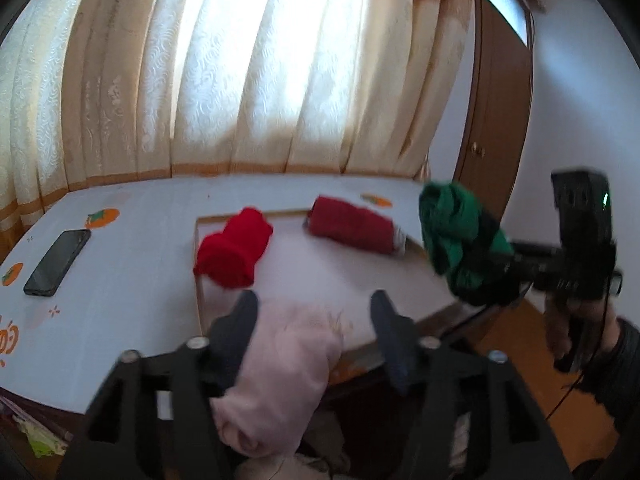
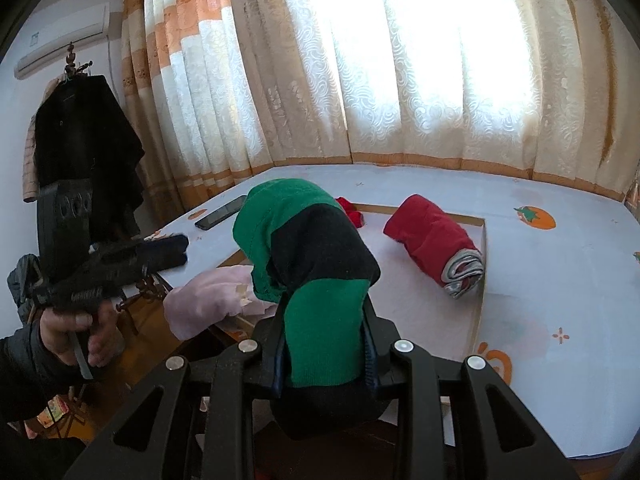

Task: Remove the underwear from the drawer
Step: 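Carry the pink garment with the left tool over the tray while the right tool carries the sock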

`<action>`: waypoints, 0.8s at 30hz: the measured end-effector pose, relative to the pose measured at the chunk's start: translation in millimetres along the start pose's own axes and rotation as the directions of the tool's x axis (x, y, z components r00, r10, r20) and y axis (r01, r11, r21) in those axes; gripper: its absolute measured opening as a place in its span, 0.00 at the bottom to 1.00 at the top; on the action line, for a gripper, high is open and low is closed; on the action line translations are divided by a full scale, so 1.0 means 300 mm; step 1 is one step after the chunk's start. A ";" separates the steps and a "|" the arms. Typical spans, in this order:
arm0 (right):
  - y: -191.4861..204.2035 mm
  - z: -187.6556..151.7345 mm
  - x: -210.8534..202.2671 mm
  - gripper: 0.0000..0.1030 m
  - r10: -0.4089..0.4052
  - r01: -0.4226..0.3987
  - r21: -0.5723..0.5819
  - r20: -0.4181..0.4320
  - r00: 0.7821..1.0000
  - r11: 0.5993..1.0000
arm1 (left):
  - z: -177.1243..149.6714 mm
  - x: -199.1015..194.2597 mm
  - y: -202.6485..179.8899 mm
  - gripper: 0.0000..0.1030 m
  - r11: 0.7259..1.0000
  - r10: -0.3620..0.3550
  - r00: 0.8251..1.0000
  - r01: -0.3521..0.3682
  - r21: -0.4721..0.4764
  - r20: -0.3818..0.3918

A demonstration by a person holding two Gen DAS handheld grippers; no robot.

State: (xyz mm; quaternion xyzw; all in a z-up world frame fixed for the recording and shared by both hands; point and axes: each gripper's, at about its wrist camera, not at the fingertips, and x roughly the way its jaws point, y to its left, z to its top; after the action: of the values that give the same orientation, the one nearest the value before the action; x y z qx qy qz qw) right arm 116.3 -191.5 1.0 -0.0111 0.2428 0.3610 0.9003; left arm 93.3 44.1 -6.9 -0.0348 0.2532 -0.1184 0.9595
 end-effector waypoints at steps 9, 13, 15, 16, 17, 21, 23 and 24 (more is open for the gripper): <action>0.029 -0.008 0.017 0.31 0.020 -0.020 -0.019 -0.009 1.000 1.000 | -0.059 0.111 0.008 0.64 0.999 0.034 0.990 -0.029 0.038 -0.136; 0.023 -0.012 0.026 0.31 0.019 -0.020 -0.015 -0.015 1.000 1.000 | -0.076 0.124 -0.009 0.65 0.996 0.064 0.986 -0.052 0.078 -0.153; 0.016 -0.012 0.034 0.31 0.018 -0.019 -0.010 -0.020 1.000 1.000 | -0.079 0.135 -0.017 0.64 0.992 0.089 0.982 -0.071 0.106 -0.170; 0.012 -0.013 0.036 0.31 0.019 -0.019 -0.007 -0.021 1.000 1.000 | -0.081 0.141 -0.019 0.63 0.990 0.102 0.979 -0.082 0.116 -0.176; 0.011 -0.014 0.038 0.31 0.020 -0.020 -0.004 -0.022 1.000 1.000 | -0.082 0.146 -0.021 0.58 0.987 0.118 0.976 -0.095 0.128 -0.181; 0.015 -0.017 0.035 0.31 0.020 -0.020 -0.005 -0.021 1.000 1.000 | -0.066 0.139 -0.015 0.26 0.987 0.114 0.974 -0.089 0.133 -0.197; 0.016 -0.018 0.033 0.31 0.019 -0.019 -0.005 -0.020 1.000 1.000 | -0.049 0.126 -0.020 0.18 0.987 0.108 0.973 -0.080 0.140 -0.202; 0.015 -0.018 0.031 0.31 0.019 -0.019 -0.003 -0.018 1.000 1.000 | -0.043 0.120 -0.022 0.16 0.988 0.096 0.974 -0.068 0.138 -0.204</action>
State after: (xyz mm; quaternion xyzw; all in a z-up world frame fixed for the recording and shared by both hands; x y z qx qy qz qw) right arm 116.9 -183.0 -7.1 -0.0137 0.2502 0.3698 0.8947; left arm 115.8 28.9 -34.5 0.0508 0.3461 -0.0978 0.9317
